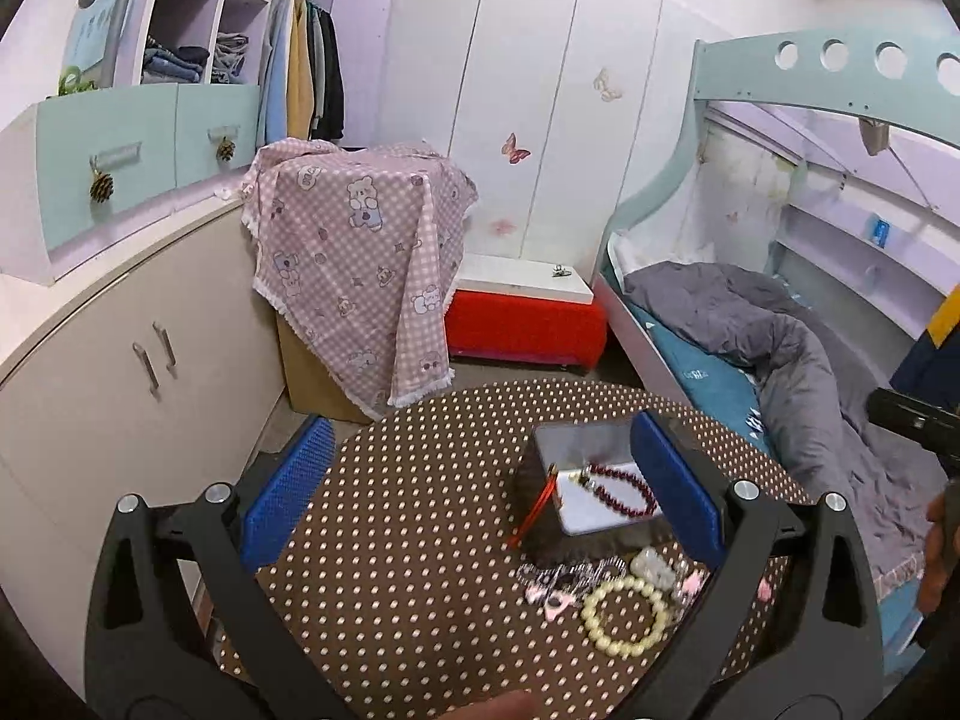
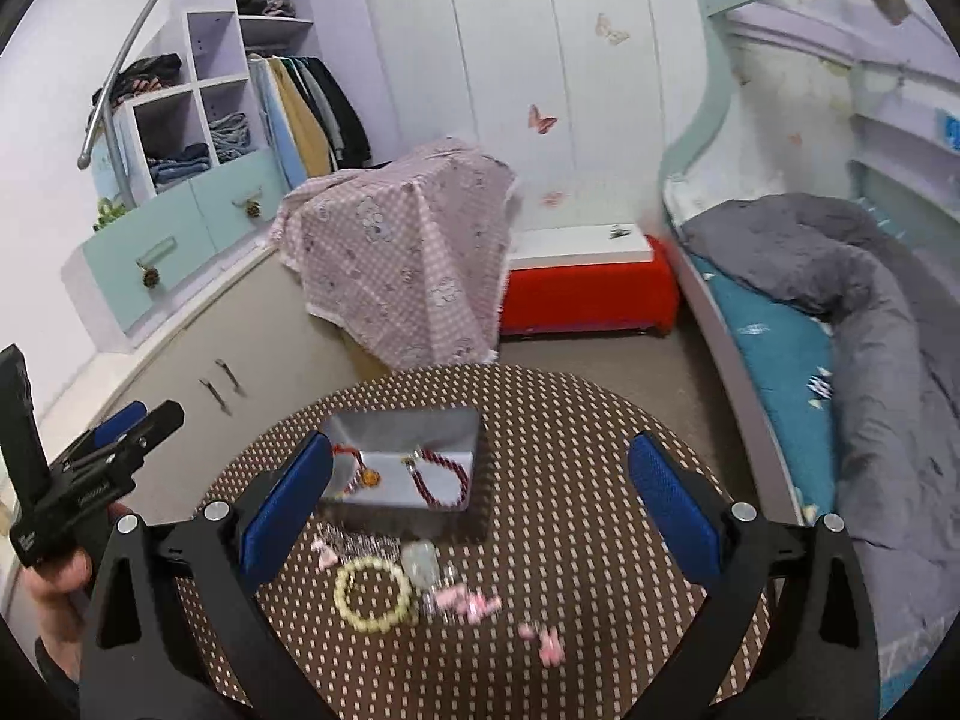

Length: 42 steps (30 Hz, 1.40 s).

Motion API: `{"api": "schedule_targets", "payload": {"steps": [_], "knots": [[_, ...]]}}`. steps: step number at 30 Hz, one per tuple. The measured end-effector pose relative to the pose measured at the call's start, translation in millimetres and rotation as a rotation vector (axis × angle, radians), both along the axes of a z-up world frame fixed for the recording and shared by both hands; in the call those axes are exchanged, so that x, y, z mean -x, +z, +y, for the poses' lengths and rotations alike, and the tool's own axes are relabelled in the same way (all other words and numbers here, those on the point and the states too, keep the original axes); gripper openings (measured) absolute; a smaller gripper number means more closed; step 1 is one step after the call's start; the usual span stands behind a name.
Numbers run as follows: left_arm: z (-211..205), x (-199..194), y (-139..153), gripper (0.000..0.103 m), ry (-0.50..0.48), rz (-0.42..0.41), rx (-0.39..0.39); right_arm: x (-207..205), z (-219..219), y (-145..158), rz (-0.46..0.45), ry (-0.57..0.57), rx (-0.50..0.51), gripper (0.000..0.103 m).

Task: Organize jewelry
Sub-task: 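Grasp the pale yellow bead bracelet with the left tool while the right tool grasps the pink bunny charm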

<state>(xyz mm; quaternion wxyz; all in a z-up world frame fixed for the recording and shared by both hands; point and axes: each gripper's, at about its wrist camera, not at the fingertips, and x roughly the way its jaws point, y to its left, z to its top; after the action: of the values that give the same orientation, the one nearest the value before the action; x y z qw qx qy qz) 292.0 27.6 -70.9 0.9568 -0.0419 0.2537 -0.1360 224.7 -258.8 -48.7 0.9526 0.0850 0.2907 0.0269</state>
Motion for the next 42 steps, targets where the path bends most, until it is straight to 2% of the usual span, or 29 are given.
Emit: {"api": "schedule_targets", "payload": {"steps": [8,15,20,27,30,35,36,37,38,40,42], "knots": [[14,7,-27,0.097,0.053,0.059,-0.043,13,11,-22,0.027,0.044,0.004,0.095],[5,25,-56,0.097,0.11,0.13,-0.097,6,1,-67,0.109,0.126,0.024,0.095],[-23,34,-72,0.097,0.075,0.186,-0.16,3,-16,-90,0.151,0.124,0.005,0.095],[-65,31,-93,0.097,-0.011,0.268,-0.187,3,-31,-114,0.195,0.114,-0.015,0.095],[-77,28,-104,0.089,-0.033,0.314,-0.184,4,-37,-121,0.213,0.11,-0.017,0.095],[-90,23,-120,0.082,-0.045,0.363,-0.195,3,-40,-127,0.228,0.115,-0.018,0.095],[-92,22,-124,0.076,-0.048,0.37,-0.208,3,-38,-128,0.232,0.118,-0.012,0.095],[-94,21,-127,0.065,-0.05,0.377,-0.222,3,-37,-129,0.235,0.122,-0.004,0.095],[-95,21,-129,0.06,-0.057,0.383,-0.229,4,-35,-131,0.238,0.127,0.002,0.095],[-93,25,-130,0.052,-0.062,0.375,-0.246,5,-34,-134,0.245,0.135,0.013,0.095],[-87,27,-130,0.052,-0.061,0.374,-0.246,4,-33,-137,0.257,0.139,0.024,0.095]]}}
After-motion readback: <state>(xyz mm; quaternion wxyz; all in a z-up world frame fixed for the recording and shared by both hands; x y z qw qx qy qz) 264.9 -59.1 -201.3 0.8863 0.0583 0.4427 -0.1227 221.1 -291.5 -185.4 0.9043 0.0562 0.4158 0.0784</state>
